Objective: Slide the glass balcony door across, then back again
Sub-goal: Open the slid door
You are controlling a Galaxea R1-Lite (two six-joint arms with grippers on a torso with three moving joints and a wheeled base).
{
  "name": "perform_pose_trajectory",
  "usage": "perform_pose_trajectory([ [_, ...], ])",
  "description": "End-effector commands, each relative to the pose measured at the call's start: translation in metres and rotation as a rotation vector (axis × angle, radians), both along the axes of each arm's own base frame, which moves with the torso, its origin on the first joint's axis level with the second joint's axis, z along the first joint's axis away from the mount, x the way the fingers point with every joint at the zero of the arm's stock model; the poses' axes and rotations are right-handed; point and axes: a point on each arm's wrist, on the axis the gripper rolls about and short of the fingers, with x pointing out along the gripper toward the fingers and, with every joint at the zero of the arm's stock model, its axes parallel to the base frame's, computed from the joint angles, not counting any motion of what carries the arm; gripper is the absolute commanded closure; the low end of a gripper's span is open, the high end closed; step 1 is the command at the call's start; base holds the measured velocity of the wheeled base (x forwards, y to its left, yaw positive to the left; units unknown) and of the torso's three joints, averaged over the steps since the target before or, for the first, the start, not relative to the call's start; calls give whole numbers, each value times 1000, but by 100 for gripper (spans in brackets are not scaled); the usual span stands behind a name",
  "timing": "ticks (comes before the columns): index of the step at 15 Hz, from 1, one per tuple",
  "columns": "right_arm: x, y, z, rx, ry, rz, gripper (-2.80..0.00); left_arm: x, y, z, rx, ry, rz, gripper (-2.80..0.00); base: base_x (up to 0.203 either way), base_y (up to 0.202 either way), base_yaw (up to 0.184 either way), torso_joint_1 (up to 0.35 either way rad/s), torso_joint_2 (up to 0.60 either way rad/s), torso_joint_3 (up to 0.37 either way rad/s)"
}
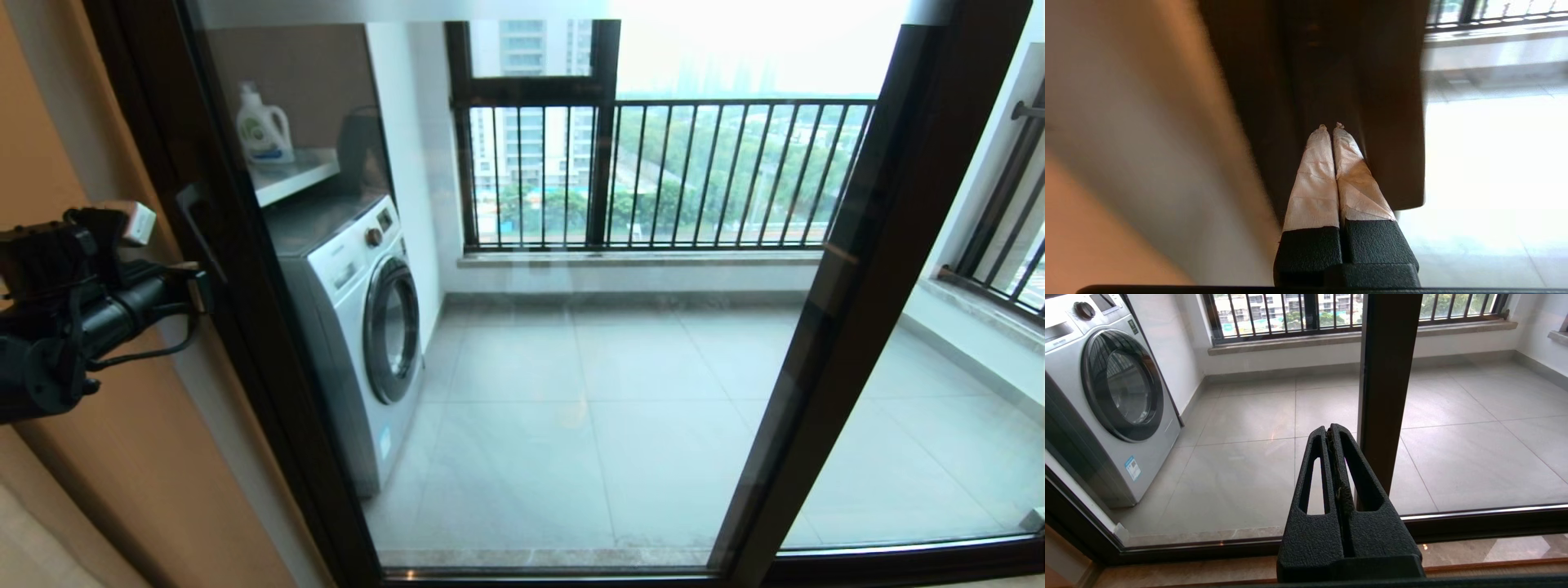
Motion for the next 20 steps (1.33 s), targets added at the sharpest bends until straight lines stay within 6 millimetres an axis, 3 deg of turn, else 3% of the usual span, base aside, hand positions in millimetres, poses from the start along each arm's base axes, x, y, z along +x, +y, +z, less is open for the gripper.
perform_pose_trajectory([
  [1,1,0,-3,0,13,0,0,-3,-16,11,8,-29,-45,0,0,0,0,0,0,0],
  [6,1,0,-3,0,12,0,0,-11,-33,25,3,-36,-85,0,0,0,0,0,0,0],
  [20,1,0,-3,0,12,0,0,-14,-45,60,-1,-90,-115,0,0,0,0,0,0,0],
])
